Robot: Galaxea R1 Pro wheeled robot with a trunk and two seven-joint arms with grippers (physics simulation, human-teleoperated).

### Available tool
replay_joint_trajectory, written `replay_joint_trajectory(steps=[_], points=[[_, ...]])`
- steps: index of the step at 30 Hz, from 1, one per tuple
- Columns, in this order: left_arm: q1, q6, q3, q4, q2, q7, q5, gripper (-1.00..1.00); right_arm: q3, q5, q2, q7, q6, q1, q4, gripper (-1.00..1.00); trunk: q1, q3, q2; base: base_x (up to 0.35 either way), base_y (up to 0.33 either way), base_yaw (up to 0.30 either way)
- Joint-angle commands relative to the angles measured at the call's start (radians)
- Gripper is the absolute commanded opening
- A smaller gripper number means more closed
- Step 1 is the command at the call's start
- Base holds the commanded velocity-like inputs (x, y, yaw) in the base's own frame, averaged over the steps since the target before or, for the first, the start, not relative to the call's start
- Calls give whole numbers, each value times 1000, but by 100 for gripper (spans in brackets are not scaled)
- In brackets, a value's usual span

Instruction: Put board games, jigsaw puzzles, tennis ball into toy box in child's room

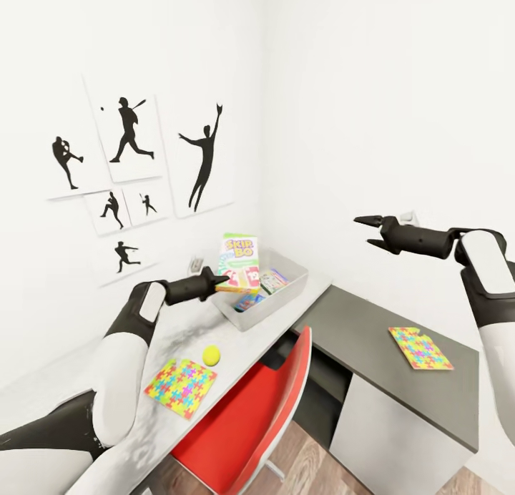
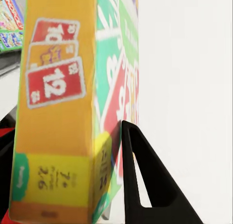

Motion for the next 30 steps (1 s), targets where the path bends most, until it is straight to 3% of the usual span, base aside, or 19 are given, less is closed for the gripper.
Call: replay_joint_trajectory(steps=[1, 4, 7, 24, 30], points=[[-2, 3, 8, 0, -5, 3, 10, -100, 0, -2, -3, 1, 4, 1, -6, 100, 1, -2, -2, 79, -157, 0], [-2, 0, 10, 0, -9, 36, 41, -100, 14, -7, -7, 1, 4, 3, -13, 100, 1, -2, -2, 34, -69, 0], [-2, 0, 11, 0, -10, 55, 50, -100, 26, -9, -7, 1, 4, 5, -16, 100, 1, -2, -2, 30, -29, 0], [-2, 6, 21, 1, -9, 79, 49, -100, 33, -9, -8, 1, 4, 5, -21, 100, 1, -2, -2, 164, -52, 0], [-30, 29, 13, 7, 6, 146, 43, -100, 32, -9, -8, 1, 4, 7, -23, 100, 1, -2, -2, 20, 2, 0]])
